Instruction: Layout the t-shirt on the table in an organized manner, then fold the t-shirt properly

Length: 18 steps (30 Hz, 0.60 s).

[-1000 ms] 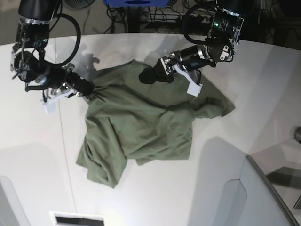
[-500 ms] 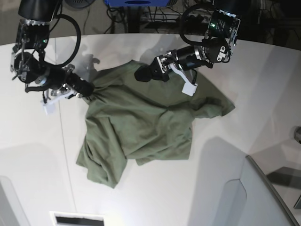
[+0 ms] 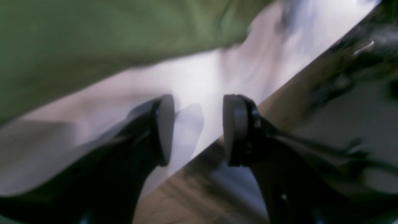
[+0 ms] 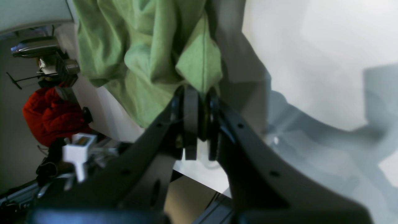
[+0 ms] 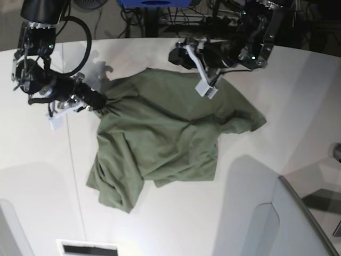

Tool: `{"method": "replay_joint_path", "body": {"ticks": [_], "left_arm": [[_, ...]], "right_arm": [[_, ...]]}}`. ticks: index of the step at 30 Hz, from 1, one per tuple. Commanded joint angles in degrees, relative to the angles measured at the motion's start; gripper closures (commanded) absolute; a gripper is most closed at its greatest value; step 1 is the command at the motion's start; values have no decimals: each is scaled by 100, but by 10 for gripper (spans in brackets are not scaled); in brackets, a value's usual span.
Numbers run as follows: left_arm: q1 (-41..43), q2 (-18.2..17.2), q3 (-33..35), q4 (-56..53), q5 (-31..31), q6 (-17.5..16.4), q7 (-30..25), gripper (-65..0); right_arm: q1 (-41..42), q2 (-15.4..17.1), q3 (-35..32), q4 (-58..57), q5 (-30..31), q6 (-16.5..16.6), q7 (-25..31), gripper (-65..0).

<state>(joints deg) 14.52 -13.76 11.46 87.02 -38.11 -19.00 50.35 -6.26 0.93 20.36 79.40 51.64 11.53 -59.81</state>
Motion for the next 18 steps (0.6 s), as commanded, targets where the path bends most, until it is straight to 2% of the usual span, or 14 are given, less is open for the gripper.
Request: {"method": "replay_joint_path", "body": {"ticks": [1, 3, 5, 7, 9, 10, 13, 16, 18], "left_arm": [[-6, -18, 1, 454, 246, 76, -116, -248], [38, -9, 54, 1087, 1116, 287, -116, -293], [20, 62, 177, 1649, 2048, 322, -116, -387], [-129, 141, 563, 1992, 2954, 322, -107, -499], [-279, 150, 1144, 2106, 3947, 322, -98, -576], [-349, 141, 1469, 2106, 4422, 322, -98, -589], [-446, 106, 2559, 1983, 6154, 322, -98, -576], [-446, 106, 3236, 1658, 7683, 322, -98, -561], [-419, 106, 3526, 1430, 8404, 305, -107, -561]], "right_arm": [[77, 26, -1, 82, 115, 38, 25, -21], [77, 26, -1, 82, 115, 38, 25, -21], [77, 8, -1, 82, 115, 38, 25, -21], [86, -1, 8, 82, 115, 38, 25, -21], [112, -1, 8, 82, 115, 38, 25, -21], [112, -1, 8, 82, 115, 38, 25, -21], [112, -1, 8, 82, 115, 38, 25, -21], [112, -1, 8, 82, 115, 38, 25, -21], [112, -1, 8, 82, 115, 38, 25, -21]]}}
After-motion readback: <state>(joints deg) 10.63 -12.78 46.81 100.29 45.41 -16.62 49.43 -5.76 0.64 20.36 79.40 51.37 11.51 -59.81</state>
